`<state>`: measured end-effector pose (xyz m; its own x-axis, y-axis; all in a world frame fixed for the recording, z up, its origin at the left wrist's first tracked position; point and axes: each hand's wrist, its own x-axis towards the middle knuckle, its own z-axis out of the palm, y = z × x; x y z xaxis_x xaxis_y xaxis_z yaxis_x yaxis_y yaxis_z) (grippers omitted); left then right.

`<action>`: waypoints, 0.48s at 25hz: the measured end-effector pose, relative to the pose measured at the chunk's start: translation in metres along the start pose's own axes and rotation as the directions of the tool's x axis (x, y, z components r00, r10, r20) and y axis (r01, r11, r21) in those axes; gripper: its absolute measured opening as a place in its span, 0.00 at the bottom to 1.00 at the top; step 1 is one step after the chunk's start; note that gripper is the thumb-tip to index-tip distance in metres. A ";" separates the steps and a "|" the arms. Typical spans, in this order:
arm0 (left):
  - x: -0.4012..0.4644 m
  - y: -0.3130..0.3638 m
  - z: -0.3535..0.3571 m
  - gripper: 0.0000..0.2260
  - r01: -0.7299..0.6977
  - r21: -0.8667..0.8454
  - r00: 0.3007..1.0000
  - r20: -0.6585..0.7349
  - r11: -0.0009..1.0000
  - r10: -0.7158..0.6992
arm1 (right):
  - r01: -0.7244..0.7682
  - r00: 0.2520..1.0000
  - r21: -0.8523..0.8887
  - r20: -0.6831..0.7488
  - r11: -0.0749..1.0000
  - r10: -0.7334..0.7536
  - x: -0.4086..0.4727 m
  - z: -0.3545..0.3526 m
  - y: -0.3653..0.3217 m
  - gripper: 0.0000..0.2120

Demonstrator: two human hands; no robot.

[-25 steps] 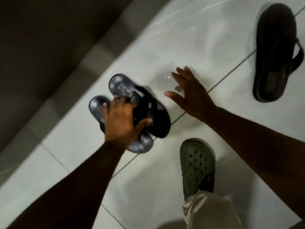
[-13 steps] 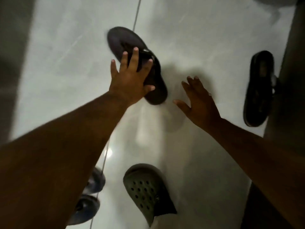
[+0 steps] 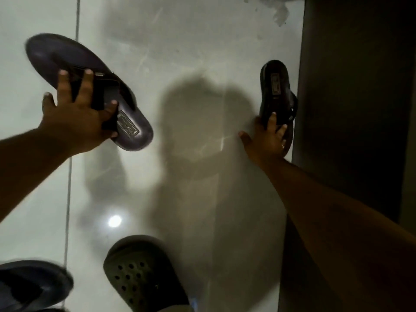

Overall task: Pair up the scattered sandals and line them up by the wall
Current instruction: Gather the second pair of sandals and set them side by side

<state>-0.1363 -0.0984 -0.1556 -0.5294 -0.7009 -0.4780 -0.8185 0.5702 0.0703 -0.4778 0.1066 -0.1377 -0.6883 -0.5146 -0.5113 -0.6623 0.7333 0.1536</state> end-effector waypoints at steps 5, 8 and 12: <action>-0.020 -0.001 -0.005 0.33 0.052 -0.017 0.998 -0.021 0.999 -0.052 | 0.019 1.000 0.076 -0.022 0.997 -0.017 -0.023 0.013 -0.054 0.34; -0.040 -0.006 -0.003 0.33 0.151 0.010 0.988 -0.012 0.988 -0.151 | 0.133 0.990 0.032 -0.054 0.991 -0.132 -0.051 0.022 -0.102 0.33; -0.061 -0.038 -0.001 0.34 0.204 0.081 0.979 0.007 0.976 -0.205 | 0.240 0.966 0.047 -0.113 0.970 -0.234 -0.088 0.029 -0.164 0.29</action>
<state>-0.0729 -0.0778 -0.1283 -0.3485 -0.8000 -0.4883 -0.8884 0.4481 -0.1001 -0.3003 0.0447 -0.1420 -0.5435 -0.7184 -0.4342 -0.7935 0.6085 -0.0135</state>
